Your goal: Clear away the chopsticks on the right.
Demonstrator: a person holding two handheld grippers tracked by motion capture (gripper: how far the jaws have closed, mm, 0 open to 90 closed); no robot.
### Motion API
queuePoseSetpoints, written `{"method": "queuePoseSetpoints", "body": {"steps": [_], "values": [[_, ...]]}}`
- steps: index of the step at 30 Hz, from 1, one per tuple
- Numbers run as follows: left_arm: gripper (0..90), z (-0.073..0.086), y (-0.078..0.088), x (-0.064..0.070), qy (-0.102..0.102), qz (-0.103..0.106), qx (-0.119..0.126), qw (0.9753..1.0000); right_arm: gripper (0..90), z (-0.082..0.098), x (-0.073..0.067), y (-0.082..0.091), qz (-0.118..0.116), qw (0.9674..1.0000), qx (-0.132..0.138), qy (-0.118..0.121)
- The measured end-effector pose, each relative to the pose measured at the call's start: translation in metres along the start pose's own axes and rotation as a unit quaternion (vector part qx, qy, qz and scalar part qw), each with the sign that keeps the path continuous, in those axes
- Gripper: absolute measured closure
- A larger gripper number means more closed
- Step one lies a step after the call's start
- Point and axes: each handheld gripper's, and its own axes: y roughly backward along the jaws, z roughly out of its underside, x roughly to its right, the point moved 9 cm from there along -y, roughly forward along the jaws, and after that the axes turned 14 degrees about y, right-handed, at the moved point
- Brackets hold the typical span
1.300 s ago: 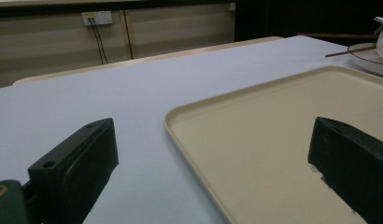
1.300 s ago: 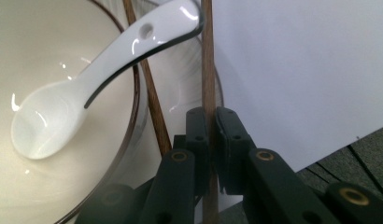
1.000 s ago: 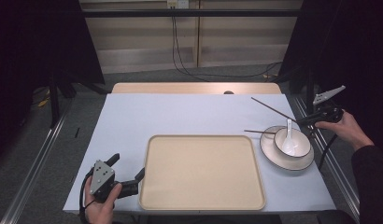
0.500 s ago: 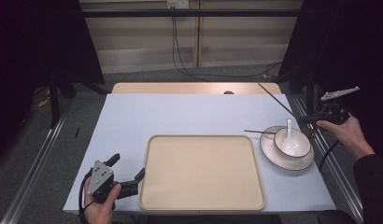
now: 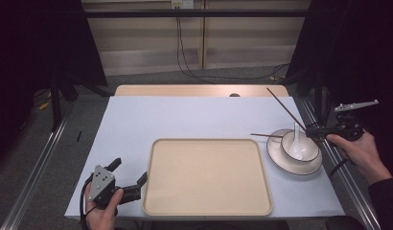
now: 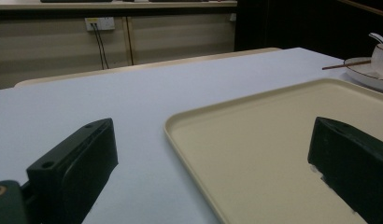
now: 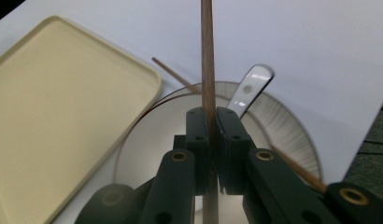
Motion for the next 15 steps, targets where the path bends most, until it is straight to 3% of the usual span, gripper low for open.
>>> {"method": "queuePoseSetpoints", "body": {"steps": [3,6,10,12,13,15], "values": [[1.4,0.0,-0.001,0.001,0.0,-0.003,0.001,1.0,84.1,0.003,-0.013,-0.001,-0.01,0.9999,0.003,-0.009],[1.5,0.001,-0.001,0.001,-0.004,-0.002,-0.004,1.0,84.1,0.006,-0.023,-0.003,-0.003,0.9998,-0.002,-0.018],[1.5,0.001,-0.001,-0.001,-0.003,-0.001,-0.004,1.0,84.2,0.007,-0.039,-0.007,-0.007,0.9992,0.015,-0.037],[1.5,0.001,-0.001,-0.001,-0.001,-0.003,-0.004,1.0,84.1,0.009,-0.05,-0.01,-0.014,0.9994,0.013,-0.028],[1.5,0.001,-0.001,-0.001,-0.002,-0.004,-0.005,1.0,84.1,0.01,-0.055,-0.012,-0.016,0.999,0.013,-0.039],[1.5,0.001,-0.001,0.0,-0.002,-0.002,-0.003,1.0,84.1,0.012,-0.065,-0.015,-0.022,0.999,0.011,-0.037]]}}
